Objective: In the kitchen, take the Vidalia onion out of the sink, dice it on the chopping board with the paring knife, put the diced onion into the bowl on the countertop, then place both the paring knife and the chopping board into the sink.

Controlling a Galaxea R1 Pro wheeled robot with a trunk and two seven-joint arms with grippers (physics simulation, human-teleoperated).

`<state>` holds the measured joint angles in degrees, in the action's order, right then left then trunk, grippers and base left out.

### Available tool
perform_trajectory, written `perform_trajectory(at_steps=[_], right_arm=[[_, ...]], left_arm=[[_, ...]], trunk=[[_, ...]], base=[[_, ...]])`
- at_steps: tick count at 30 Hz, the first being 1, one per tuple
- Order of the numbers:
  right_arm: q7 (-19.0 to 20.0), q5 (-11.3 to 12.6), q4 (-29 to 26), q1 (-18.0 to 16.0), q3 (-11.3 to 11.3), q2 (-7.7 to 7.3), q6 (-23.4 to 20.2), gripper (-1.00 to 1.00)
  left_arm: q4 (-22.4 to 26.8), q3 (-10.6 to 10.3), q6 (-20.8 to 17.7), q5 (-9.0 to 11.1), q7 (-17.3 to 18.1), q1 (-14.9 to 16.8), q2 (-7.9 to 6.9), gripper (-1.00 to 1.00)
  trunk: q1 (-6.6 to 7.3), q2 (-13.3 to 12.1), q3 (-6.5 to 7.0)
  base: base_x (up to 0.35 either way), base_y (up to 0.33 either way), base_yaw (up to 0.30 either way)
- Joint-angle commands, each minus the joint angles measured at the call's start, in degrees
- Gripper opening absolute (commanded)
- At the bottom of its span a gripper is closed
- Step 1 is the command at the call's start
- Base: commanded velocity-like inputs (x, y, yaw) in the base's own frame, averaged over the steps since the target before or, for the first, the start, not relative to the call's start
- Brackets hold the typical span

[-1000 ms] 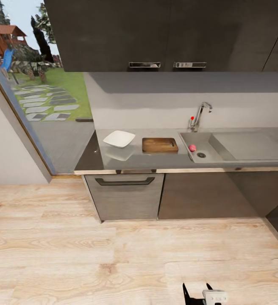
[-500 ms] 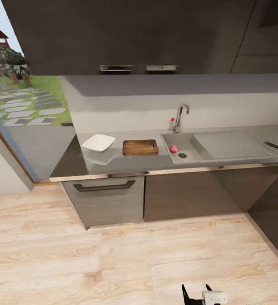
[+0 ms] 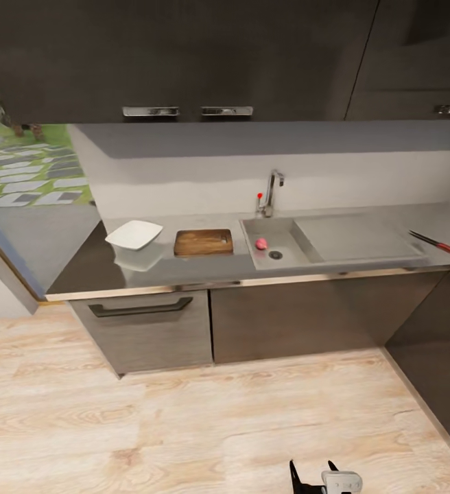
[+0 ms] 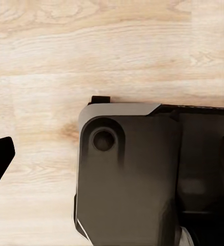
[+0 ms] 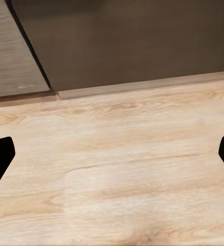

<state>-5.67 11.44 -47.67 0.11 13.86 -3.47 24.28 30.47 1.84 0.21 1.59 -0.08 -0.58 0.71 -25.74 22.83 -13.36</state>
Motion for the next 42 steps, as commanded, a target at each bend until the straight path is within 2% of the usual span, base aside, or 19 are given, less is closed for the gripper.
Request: perform_trajectory(at_steps=[1, 19, 35, 42], right_arm=[[-0.47, 0.37, -0.06, -0.02, 0.39, 0.02, 0.14, 1.00], [-0.48, 0.34, 0.38, -0.02, 0.38, 0.22, 0.15, 1.00], [-0.46, 0.34, 0.38, -0.02, 0.38, 0.22, 0.15, 1.00], [-0.42, 0.32, 0.38, -0.02, 0.38, 0.22, 0.15, 1.00]], left_arm=[[0.11, 0.18, 0.03, 0.17, -0.01, -0.04, 0.03, 1.00], [0.11, 0.18, 0.03, 0.17, -0.01, -0.04, 0.05, 1.00], [-0.23, 0.24, 0.02, 0.17, -0.01, -0.04, 0.08, 1.00], [-0.20, 0.22, 0.02, 0.22, 0.05, -0.04, 0.02, 1.00]], trunk=[[-0.04, 0.09, -0.08], [-0.04, 0.09, -0.08], [-0.04, 0.09, -0.08], [-0.04, 0.09, -0.08]], base=[[0.093, -0.303, 0.000], [0.093, -0.303, 0.005], [0.094, -0.303, 0.165], [0.088, -0.285, 0.030]])
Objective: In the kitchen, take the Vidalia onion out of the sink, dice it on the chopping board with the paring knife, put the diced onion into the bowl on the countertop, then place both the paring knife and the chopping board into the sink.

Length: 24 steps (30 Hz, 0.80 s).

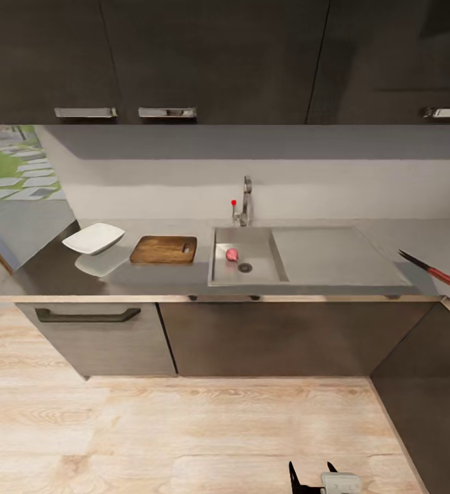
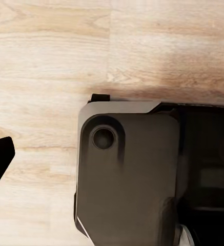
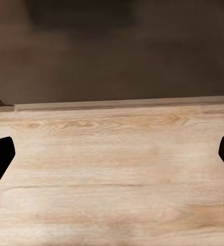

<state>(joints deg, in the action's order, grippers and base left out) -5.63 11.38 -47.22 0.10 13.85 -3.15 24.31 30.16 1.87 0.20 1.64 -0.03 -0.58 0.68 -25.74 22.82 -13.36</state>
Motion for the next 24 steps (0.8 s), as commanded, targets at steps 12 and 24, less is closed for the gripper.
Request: perform_trajectory(at_steps=[12, 24], right_arm=[[-0.44, 0.39, 1.31, -0.01, 0.42, -0.10, 0.13, 1.00], [-0.38, 0.34, 2.54, -0.01, 0.39, -0.10, 0.13, 1.00]], left_arm=[[24.30, -3.15, -27.04, -1.30, -2.86, 0.30, 5.53, 1.00], [52.69, -12.18, -53.45, -1.90, -5.43, 8.68, 7.91, 1.00]], trunk=[[-0.04, 0.09, -0.08], [-0.04, 0.09, -0.08]], base=[[0.009, -0.031, 0.001], [0.000, 0.000, 0.000]])
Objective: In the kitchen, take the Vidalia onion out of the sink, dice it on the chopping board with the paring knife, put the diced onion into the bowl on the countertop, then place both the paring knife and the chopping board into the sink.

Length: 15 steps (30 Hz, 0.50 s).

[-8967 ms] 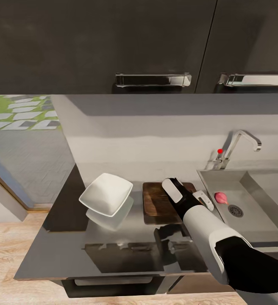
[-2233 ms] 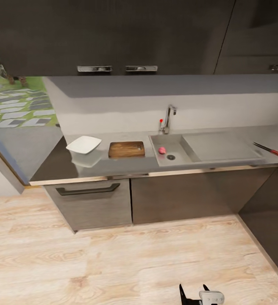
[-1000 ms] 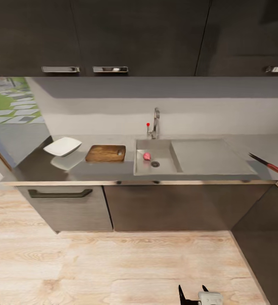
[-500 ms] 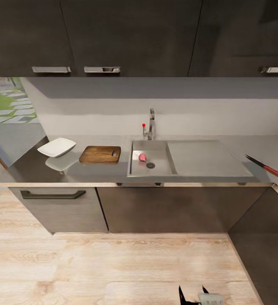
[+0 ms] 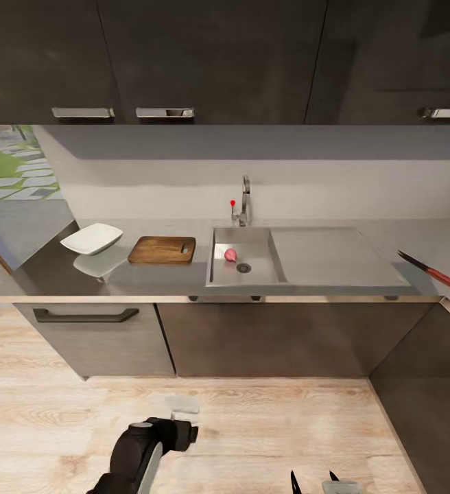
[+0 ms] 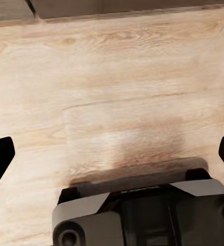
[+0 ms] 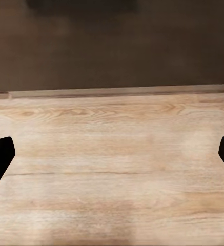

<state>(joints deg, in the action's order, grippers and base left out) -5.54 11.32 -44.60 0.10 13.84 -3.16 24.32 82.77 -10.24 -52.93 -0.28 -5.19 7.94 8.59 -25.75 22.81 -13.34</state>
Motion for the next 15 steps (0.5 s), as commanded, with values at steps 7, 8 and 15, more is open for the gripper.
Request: perform_trajectory(at_steps=[7, 8, 15], right_arm=[[-0.44, 0.45, 0.77, -0.02, 0.40, -0.10, 0.12, 1.00], [-0.44, 0.45, 0.86, -0.02, 0.40, -0.10, 0.12, 1.00], [-0.44, 0.45, 1.38, -0.02, 0.40, -0.10, 0.12, 1.00]], left_arm=[[-0.11, -1.29, -4.17, 0.81, -0.72, 19.40, 0.67, 1.00], [-0.84, -1.32, -4.30, 0.96, -0.74, 21.66, 0.70, 1.00], [-14.40, -1.44, -4.68, 4.47, -0.80, 41.62, 0.86, 1.00]], trunk=[[-0.03, 0.11, -0.11], [-0.03, 0.11, -0.11], [-0.03, 0.11, -0.11]], base=[[0.000, 0.000, 0.000], [0.000, 0.000, 0.000], [0.000, 0.000, 0.000]])
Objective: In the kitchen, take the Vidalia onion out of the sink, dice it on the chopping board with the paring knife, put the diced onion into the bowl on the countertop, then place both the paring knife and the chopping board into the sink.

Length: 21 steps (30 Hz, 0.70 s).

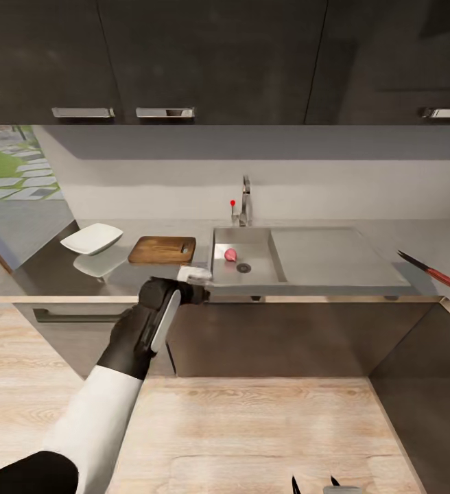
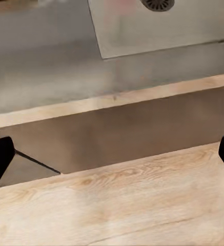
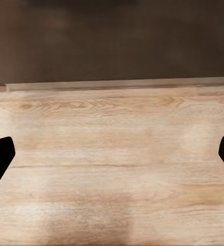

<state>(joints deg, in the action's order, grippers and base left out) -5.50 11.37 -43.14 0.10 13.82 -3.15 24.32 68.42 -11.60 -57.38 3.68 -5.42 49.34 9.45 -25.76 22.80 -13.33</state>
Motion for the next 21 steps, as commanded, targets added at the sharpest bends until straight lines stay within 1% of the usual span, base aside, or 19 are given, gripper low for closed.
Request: perform_trajectory(at_steps=[1, 2, 3, 4, 6, 9, 10, 11, 13, 14, 15, 18, 21], right_arm=[[-0.48, 0.41, -0.02, -0.01, 0.42, -0.10, 0.12, 1.00], [-0.43, 0.41, 0.33, -0.01, 0.42, -0.10, 0.12, 1.00], [-0.42, 0.41, 0.58, -0.01, 0.42, -0.08, 0.13, 1.00], [-0.38, 0.41, 0.75, -0.01, 0.42, -0.05, 0.16, 1.00], [-0.34, 0.41, 0.89, -0.01, 0.42, -0.03, 0.18, 1.00], [-0.32, 0.41, 0.98, -0.01, 0.42, -0.02, 0.19, 1.00], [-0.31, 0.44, 1.00, -0.01, 0.42, -0.02, 0.20, 1.00], [-0.31, 0.47, 1.02, -0.01, 0.42, -0.01, 0.23, 1.00], [-0.30, 0.49, 1.02, -0.01, 0.42, -0.01, 0.21, 1.00], [-0.30, 0.49, 1.03, -0.01, 0.40, -0.01, 0.21, 1.00], [-0.32, 0.49, 1.03, -0.01, 0.36, -0.03, 0.21, 1.00], [-0.39, 0.45, 1.04, -0.01, 0.29, -0.07, 0.20, 1.00], [-0.46, 0.43, 1.04, -0.01, 0.26, -0.09, 0.20, 1.00]], left_arm=[[-1.21, -0.08, -0.22, 0.84, -0.58, 1.59, 0.01, 1.00], [-4.33, -0.08, -0.16, 1.55, -0.79, 5.16, 0.03, 1.00], [-6.07, -0.08, -0.14, 1.82, -1.42, 6.95, 0.03, 1.00], [-7.10, -0.08, -0.13, 2.02, -2.43, 8.15, 0.04, 1.00], [-7.26, -0.08, -0.17, 2.50, -3.77, 9.22, 0.00, 1.00], [-6.26, -0.14, -0.28, 4.05, -4.62, 9.85, -0.04, 1.00], [-5.65, -0.20, -0.31, 5.15, -4.83, 9.99, -0.07, 1.00], [-4.48, -0.27, -0.34, 6.77, -4.98, 10.12, -0.16, 1.00], [-1.46, -0.41, -0.36, 8.07, -5.06, 10.19, -0.34, 1.00], [-0.37, -0.49, -0.36, 8.25, -5.08, 10.22, -0.38, 1.00], [1.79, -0.71, -0.36, 8.51, -5.13, 10.26, -0.47, 1.00], [4.85, -1.49, -0.41, 8.78, -5.18, 10.25, -0.68, 1.00], [6.26, -2.01, -0.44, 8.84, -5.20, 10.25, -0.89, 1.00]], trunk=[[-0.03, 0.12, -0.11], [-0.03, 0.12, -0.11], [-0.03, 0.12, -0.11], [-0.03, 0.12, -0.11], [-0.03, 0.12, -0.11], [-0.03, 0.12, -0.11], [-0.03, 0.12, -0.11], [-0.03, 0.12, -0.11], [-0.03, 0.12, -0.11], [-0.03, 0.12, -0.11], [-0.03, 0.12, -0.11], [-0.03, 0.12, -0.11], [-0.03, 0.12, -0.11]], base=[[0.000, 0.000, 0.000], [0.000, 0.000, 0.000], [0.000, 0.000, 0.000], [0.000, 0.000, 0.000], [0.000, 0.000, 0.000], [0.000, 0.000, 0.000], [0.000, 0.000, 0.000], [0.000, 0.000, 0.000], [0.000, 0.000, 0.000], [0.000, 0.000, 0.000], [0.000, 0.000, 0.000], [0.000, 0.000, 0.000], [0.002, -0.002, 0.000]])
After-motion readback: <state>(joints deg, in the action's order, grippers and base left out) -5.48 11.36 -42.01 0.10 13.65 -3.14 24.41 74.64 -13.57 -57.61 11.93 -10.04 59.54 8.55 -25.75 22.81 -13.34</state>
